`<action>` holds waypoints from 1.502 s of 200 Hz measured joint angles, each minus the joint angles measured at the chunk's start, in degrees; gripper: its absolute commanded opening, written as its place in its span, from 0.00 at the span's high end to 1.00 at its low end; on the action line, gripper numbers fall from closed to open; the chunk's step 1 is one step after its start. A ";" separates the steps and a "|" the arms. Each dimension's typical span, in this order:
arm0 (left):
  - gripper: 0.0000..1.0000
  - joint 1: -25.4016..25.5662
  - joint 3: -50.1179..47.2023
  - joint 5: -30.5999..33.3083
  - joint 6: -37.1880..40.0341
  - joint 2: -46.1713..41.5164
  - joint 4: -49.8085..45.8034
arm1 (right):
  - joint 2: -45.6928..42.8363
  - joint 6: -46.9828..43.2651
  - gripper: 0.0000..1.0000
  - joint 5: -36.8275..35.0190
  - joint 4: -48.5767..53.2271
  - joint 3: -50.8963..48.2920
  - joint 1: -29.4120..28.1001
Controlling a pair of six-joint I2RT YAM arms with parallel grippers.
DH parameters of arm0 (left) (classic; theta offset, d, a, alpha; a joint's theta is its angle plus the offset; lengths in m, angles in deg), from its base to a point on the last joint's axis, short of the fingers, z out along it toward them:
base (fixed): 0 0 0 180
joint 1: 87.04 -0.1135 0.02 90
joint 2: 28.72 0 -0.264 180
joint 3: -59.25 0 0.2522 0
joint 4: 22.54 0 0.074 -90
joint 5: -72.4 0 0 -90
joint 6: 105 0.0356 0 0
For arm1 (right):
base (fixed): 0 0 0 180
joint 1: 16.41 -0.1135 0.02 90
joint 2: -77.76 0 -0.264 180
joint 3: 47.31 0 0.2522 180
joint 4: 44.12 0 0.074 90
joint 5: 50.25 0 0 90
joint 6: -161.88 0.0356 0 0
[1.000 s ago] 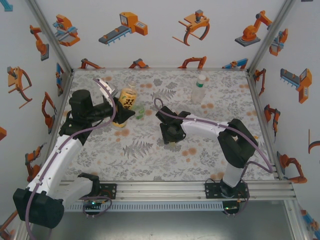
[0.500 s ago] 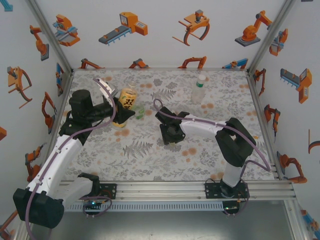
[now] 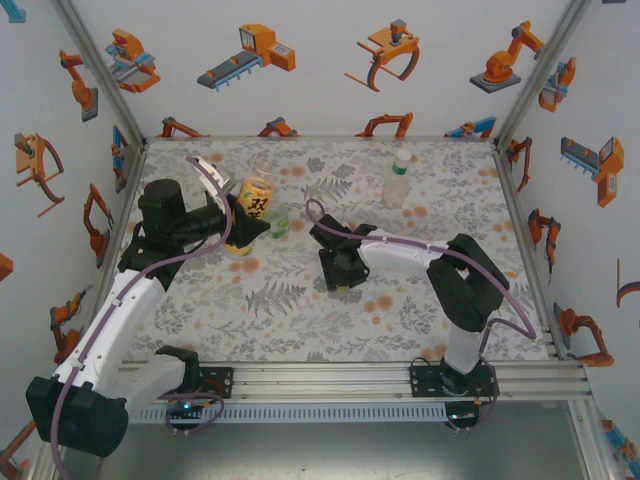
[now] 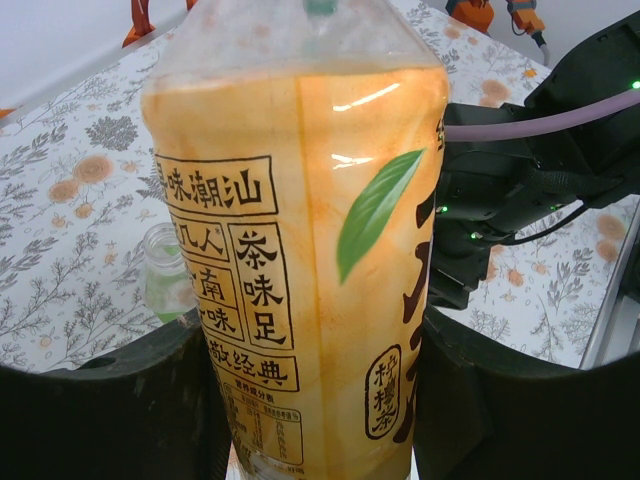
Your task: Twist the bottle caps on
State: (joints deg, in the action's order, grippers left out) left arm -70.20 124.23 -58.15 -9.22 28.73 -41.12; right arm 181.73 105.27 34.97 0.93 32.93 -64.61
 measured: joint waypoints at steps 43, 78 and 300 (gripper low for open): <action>1.00 0.00 0.00 0.00 0.00 0.00 0.00 | -1.49 0.00 0.52 0.61 -0.04 0.02 0.00; 1.00 0.00 -0.02 0.00 0.00 0.00 0.00 | -1.62 0.00 0.52 0.92 -0.04 0.02 0.00; 1.00 0.00 0.00 0.00 0.00 0.00 0.00 | -0.87 -0.02 0.52 1.79 -0.28 0.02 0.00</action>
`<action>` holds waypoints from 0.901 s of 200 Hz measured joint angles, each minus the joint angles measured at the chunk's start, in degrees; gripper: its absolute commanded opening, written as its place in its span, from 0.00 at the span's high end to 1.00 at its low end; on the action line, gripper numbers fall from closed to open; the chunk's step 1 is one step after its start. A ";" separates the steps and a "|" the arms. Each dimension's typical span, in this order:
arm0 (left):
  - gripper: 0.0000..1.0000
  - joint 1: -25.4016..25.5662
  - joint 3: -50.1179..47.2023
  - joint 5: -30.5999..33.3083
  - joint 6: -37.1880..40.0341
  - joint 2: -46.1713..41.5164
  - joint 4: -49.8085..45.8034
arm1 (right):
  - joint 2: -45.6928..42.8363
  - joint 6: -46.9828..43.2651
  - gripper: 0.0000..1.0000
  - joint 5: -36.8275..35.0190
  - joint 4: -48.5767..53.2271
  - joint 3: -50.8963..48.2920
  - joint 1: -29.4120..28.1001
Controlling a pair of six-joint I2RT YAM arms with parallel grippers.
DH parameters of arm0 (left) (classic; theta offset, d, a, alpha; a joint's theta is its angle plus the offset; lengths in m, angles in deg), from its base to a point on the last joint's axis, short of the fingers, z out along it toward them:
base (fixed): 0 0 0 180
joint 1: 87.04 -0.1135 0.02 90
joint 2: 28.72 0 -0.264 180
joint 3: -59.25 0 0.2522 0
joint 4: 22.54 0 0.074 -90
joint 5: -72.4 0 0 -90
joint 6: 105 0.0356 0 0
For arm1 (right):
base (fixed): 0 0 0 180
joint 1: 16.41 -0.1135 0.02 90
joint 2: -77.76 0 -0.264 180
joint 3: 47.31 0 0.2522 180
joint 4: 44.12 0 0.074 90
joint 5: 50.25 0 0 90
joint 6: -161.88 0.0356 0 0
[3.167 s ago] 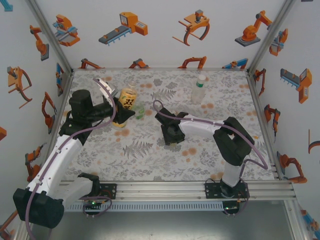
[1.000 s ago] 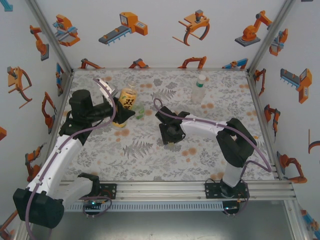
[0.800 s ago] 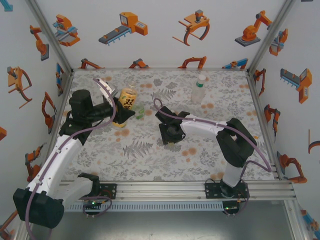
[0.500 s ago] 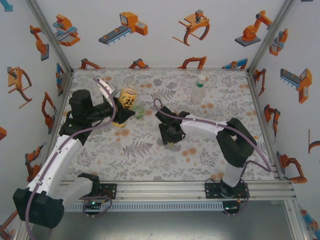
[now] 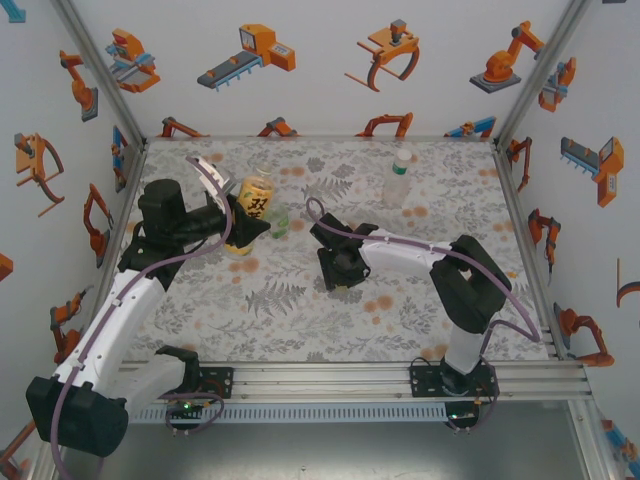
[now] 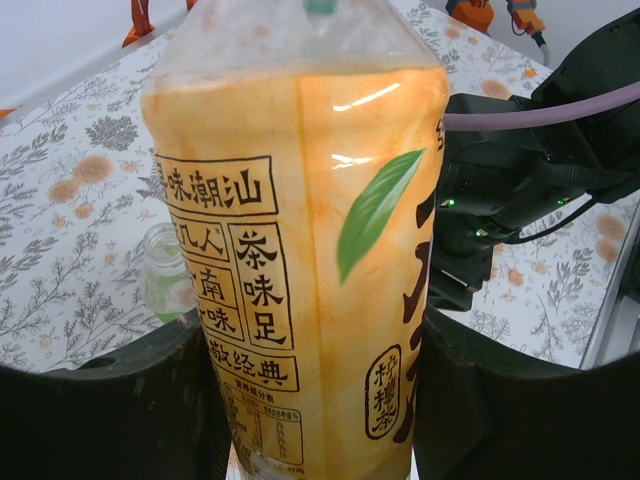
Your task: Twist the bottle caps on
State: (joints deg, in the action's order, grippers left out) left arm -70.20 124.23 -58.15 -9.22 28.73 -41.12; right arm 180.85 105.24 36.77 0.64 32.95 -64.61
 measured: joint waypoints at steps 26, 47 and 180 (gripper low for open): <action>1.00 0.00 -0.02 0.00 0.00 0.00 0.00 | 0.00 -0.09 0.52 0.00 0.00 0.02 0.00; 1.00 0.00 0.00 0.00 0.00 0.00 0.00 | -0.04 -0.20 0.52 -0.02 0.04 0.35 0.00; 1.00 0.00 0.00 0.00 0.00 0.00 0.02 | -0.79 -0.22 0.52 0.52 -0.46 0.66 -0.37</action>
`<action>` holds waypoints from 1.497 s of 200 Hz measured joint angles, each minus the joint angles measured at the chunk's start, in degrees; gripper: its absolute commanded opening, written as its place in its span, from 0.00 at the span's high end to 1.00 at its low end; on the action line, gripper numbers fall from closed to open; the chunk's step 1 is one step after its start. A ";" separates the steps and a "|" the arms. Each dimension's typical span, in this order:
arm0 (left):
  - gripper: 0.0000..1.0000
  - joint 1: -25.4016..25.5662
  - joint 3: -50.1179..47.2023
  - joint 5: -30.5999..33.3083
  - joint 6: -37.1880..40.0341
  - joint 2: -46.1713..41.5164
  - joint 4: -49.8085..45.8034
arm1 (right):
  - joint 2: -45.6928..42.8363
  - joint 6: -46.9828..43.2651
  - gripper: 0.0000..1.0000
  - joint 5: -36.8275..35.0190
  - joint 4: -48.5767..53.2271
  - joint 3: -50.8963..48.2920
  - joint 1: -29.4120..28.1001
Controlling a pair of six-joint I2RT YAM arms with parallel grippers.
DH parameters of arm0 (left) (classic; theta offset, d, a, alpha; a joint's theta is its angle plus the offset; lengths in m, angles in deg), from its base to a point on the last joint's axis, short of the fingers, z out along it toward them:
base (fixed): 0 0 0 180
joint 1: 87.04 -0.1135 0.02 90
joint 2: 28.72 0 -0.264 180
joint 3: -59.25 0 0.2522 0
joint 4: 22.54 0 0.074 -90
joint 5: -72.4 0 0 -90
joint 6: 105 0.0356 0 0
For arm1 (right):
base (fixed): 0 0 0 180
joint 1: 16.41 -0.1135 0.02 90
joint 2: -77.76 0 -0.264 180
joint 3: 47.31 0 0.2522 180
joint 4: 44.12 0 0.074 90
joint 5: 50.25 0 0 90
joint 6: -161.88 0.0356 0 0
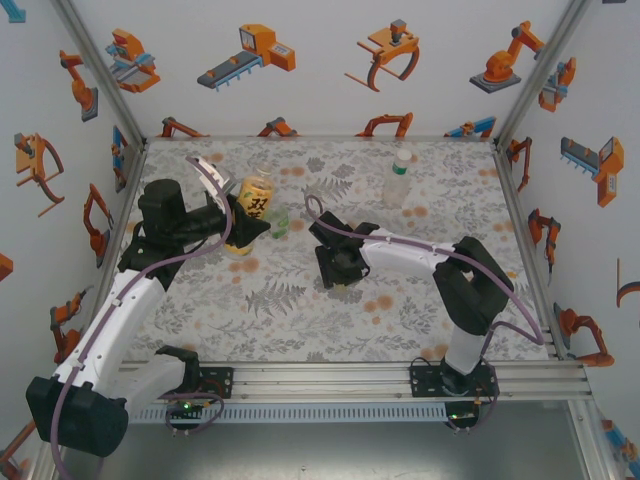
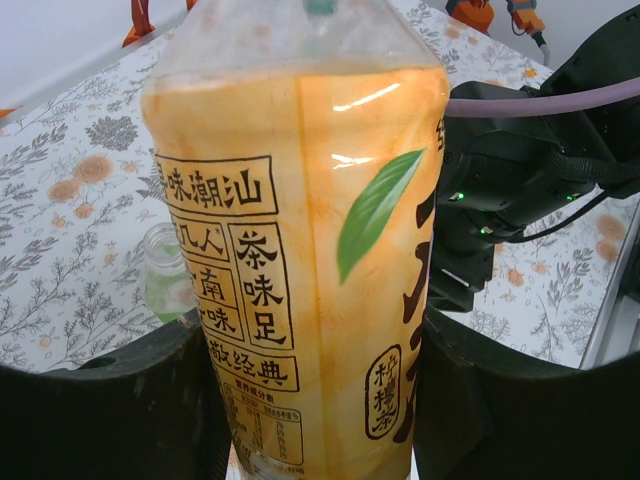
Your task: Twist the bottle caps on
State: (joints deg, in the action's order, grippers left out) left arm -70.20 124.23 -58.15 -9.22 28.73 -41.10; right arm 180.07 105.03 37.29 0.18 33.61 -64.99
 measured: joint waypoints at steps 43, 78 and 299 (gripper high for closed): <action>1.00 0.00 0.00 0.00 0.00 0.00 -0.02 | 0.66 -0.17 0.52 -0.04 0.07 0.00 0.00; 1.00 0.00 0.00 0.00 0.00 0.00 -0.02 | 0.85 -0.24 0.52 -0.22 0.09 0.00 -0.02; 1.00 0.00 0.00 -0.02 -0.20 0.07 0.00 | 2.16 -1.75 0.52 -4.09 4.13 2.67 -0.44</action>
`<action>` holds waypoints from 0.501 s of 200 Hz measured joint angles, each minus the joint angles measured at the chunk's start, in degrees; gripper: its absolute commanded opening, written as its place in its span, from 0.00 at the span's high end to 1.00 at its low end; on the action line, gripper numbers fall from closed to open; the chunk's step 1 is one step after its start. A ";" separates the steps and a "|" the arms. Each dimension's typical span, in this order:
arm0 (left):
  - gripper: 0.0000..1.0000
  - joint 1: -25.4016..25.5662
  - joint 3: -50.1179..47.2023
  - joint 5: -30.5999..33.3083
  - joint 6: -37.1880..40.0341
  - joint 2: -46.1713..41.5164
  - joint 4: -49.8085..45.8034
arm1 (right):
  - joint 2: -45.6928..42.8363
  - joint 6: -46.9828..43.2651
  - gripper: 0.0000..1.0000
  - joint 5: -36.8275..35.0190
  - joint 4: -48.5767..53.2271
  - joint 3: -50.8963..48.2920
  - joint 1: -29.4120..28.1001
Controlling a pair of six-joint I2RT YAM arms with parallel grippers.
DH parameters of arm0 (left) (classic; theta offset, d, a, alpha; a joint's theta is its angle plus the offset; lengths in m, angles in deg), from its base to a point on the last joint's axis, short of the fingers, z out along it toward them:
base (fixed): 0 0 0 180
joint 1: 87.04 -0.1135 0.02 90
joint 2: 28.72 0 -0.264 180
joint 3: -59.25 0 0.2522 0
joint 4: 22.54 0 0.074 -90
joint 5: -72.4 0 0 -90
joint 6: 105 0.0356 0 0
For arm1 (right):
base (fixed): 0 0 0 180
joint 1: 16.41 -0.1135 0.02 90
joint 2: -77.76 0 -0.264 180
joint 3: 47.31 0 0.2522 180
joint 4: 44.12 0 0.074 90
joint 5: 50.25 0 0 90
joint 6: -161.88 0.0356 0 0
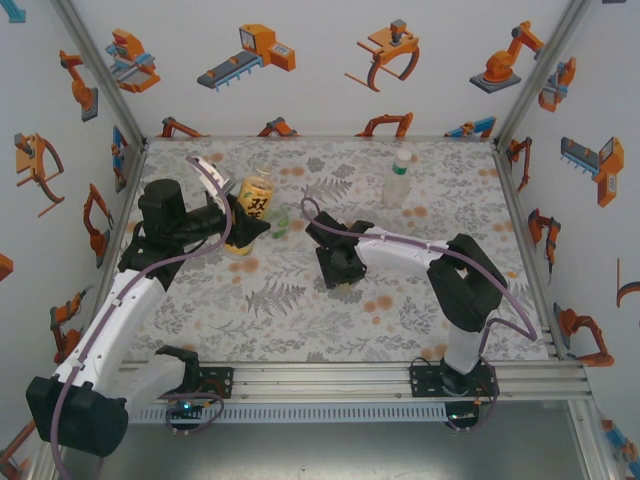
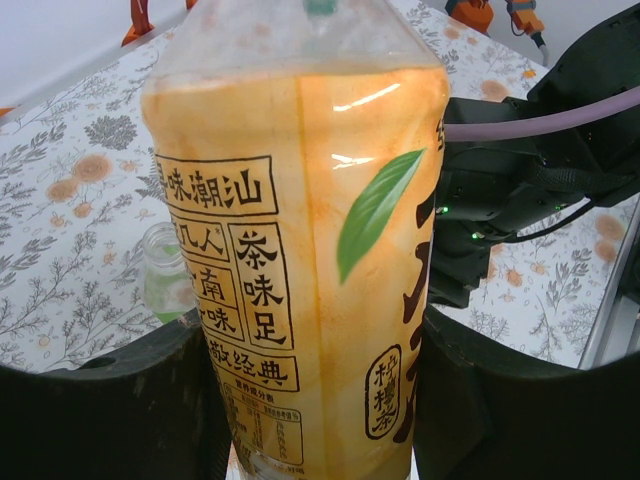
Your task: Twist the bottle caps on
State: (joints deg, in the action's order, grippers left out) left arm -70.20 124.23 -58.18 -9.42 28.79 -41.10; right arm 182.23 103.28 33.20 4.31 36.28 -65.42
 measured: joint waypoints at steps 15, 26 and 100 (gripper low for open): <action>1.00 0.00 0.00 0.00 0.00 0.00 0.00 | 0.22 -0.13 0.52 -0.15 0.11 0.35 -0.07; 1.00 0.00 0.00 0.02 0.00 0.00 0.00 | 0.33 -0.15 0.52 -0.20 0.11 0.37 -0.15; 1.00 0.00 -0.02 0.02 -0.20 0.11 0.00 | 1.86 -0.61 0.52 -0.59 0.87 0.44 -0.37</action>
State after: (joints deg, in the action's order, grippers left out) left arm -70.20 124.21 -58.15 -9.61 28.90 -41.10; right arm 184.09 102.66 32.61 5.19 36.71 -65.79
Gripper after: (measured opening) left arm 0.548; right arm 0.479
